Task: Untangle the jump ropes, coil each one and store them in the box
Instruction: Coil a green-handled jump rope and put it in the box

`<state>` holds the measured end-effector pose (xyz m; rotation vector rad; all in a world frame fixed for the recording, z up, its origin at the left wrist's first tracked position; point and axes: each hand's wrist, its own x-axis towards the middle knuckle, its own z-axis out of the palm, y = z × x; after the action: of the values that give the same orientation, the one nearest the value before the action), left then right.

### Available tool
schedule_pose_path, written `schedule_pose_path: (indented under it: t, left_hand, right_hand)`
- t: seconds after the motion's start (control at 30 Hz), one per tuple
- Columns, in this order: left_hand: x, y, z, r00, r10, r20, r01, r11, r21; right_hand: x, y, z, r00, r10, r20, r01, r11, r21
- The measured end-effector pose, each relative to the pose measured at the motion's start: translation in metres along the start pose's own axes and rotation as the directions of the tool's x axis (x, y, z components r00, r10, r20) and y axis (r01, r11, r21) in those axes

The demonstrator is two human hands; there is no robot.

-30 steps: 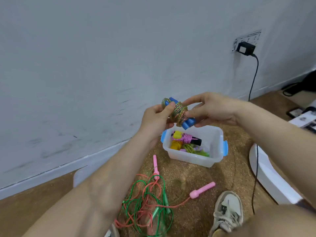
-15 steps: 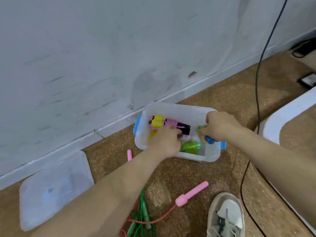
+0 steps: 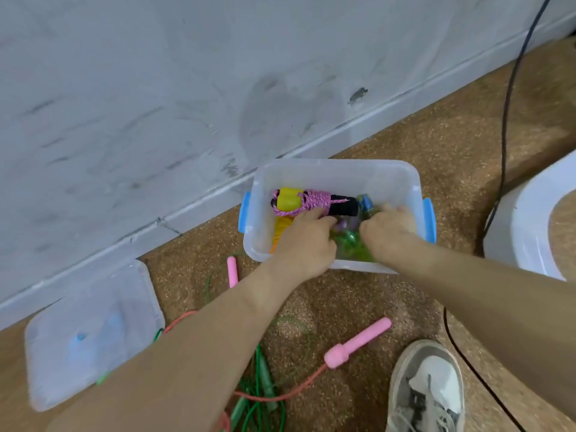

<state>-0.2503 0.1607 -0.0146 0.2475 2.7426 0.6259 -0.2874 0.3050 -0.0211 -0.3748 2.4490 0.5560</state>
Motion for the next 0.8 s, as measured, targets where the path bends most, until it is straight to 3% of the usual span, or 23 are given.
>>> schedule_pose_path:
  t: [0.1,0.2,0.27,0.37,0.43,0.5,0.6,0.67,0.73,0.8]
  left_hand:
    - [-0.039,-0.007,-0.01,0.982,-0.009,-0.187,-0.025,0.983,-0.183]
    - [-0.092,-0.035,-0.011,0.941,-0.151,-0.302,0.08,0.968,-0.236]
    - [-0.131,-0.07,0.0,0.895,-0.35,-0.277,0.293,0.929,-0.228]
    - [-0.189,-0.119,0.027,0.816,-0.568,-0.112,0.553,0.822,-0.136]
    - [-0.22,-0.131,0.045,0.801,-0.596,0.056,0.599,0.797,-0.078]
    - [-0.237,-0.134,0.06,0.793,-0.588,0.16,0.604,0.793,-0.078]
    - [-0.245,-0.13,0.07,0.783,-0.617,0.086,0.62,0.758,-0.203]
    - [-0.244,-0.132,0.074,0.741,-0.669,0.064,0.659,0.704,-0.266]
    - [-0.245,-0.136,0.076,0.68,-0.716,0.159,0.726,0.627,-0.281]
    - [-0.247,-0.142,0.07,0.664,-0.702,0.256,0.741,0.574,-0.348]
  right_hand:
    - [-0.008,0.004,-0.01,1.0,0.0,0.007,0.0,0.998,0.059]
    - [-0.023,0.004,-0.032,0.98,0.013,-0.2,0.031,0.976,0.214]
    - [-0.035,-0.008,-0.044,0.928,-0.07,-0.367,0.19,0.934,0.304]
    - [-0.062,-0.045,-0.039,0.801,-0.358,-0.48,0.559,0.733,0.388]
    - [-0.077,-0.074,-0.017,0.734,-0.559,-0.385,0.677,0.644,0.356]
    - [-0.085,-0.1,0.012,0.706,-0.694,-0.141,0.705,0.667,0.24]
    - [-0.086,-0.117,0.058,0.713,-0.684,0.153,0.691,0.723,0.011]
    - [-0.085,-0.121,0.08,0.743,-0.652,0.148,0.664,0.746,-0.046]
    - [-0.083,-0.127,0.093,0.752,-0.656,0.063,0.659,0.751,-0.043]
    - [-0.08,-0.137,0.093,0.753,-0.658,0.011,0.658,0.753,0.018]
